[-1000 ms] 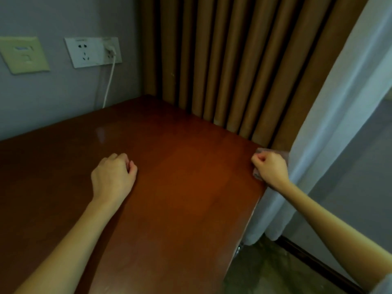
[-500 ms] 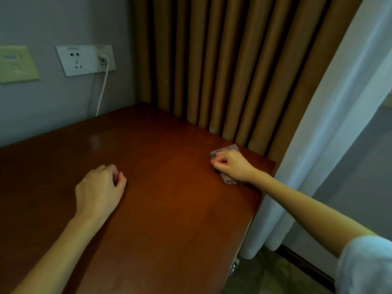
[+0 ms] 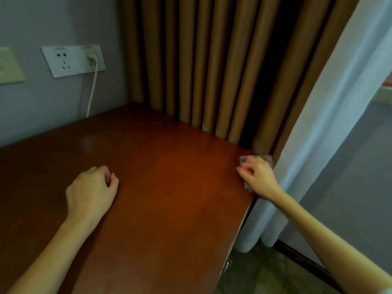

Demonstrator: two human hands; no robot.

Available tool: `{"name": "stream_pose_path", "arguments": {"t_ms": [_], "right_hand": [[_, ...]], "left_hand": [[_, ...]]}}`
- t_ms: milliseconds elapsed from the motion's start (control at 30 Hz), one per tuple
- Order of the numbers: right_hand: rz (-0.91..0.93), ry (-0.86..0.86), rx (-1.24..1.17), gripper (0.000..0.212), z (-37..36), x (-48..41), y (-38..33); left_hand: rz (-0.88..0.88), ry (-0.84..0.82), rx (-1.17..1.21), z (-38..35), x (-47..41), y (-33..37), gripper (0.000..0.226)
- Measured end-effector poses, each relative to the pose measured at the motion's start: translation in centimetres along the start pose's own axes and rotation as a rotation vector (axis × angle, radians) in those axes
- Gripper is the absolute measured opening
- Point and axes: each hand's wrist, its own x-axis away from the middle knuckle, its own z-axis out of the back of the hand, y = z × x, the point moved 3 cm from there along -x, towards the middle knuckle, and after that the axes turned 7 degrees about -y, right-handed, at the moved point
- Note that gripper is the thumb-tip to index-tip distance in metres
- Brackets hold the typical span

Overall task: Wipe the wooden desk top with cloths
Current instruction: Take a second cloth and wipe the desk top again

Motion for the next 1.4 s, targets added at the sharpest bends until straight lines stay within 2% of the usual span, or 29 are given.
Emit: {"name": "stream_pose_path", "arguments": {"t_ms": [133,233,333,500,567,633,733,833,1000,1133,1200,1300,1333,1400], "right_hand": [[0.323,-0.271,-0.076,0.041,-1.9,1.7,-7.9],[0.388,-0.330,-0.053,0.033,-3.1,-0.3,-10.3],[0.239,-0.248,0.089,0.026,-4.0,-3.0,-9.1],[-0.256,-0.165,0.331,0.030,-1.6,-4.4,-0.3],[-0.334,-0.172,0.290,0.027,-0.5,-3.4,1.9],[-0.333,-0.169,0.251,0.027,-0.2,-2.3,2.1],[-0.253,-0.153,0.256,0.037,-0.6,-0.1,-1.5],[-0.048,-0.200,0.224,0.045,-1.4,3.5,-8.6],[0.301,-0.351,0.102,0.027,-2.5,10.2,-23.1],[0.754,-0.406,-0.089,0.023,-3.9,17.1,-35.4],[0.890,-0.444,-0.189,0.020,-3.8,19.7,-38.7],[0.948,-0.474,-0.237,0.017,-3.3,18.6,-37.4],[0.903,-0.457,-0.211,0.015,-3.4,16.7,-35.3],[0.661,-0.385,-0.080,0.021,-3.8,11.2,-29.2]], "left_hand": [[0.013,0.005,-0.010,-0.2,-0.1,-0.2,0.028],[0.020,0.011,0.013,-0.1,0.1,-0.2,0.027],[0.030,0.011,0.041,0.1,0.4,-0.4,0.026],[0.025,0.006,0.067,0.2,0.9,-0.5,0.025],[0.029,0.006,0.059,0.2,1.0,-0.3,0.025],[0.032,0.007,0.062,0.4,1.1,-0.1,0.024],[0.043,0.000,0.088,0.7,1.3,-0.1,0.024],[0.059,-0.002,0.133,1.3,1.7,0.0,0.024],[0.020,-0.020,0.146,2.9,4.4,-0.1,0.023],[0.012,-0.028,0.089,4.6,7.8,-2.0,0.024],[0.033,-0.027,0.072,5.5,9.7,-3.8,0.024],[0.087,-0.017,0.014,7.0,12.3,-6.9,0.023],[0.107,-0.016,-0.005,7.5,13.2,-7.9,0.023],[0.143,-0.024,-0.025,8.5,14.9,-9.5,0.023]]}}
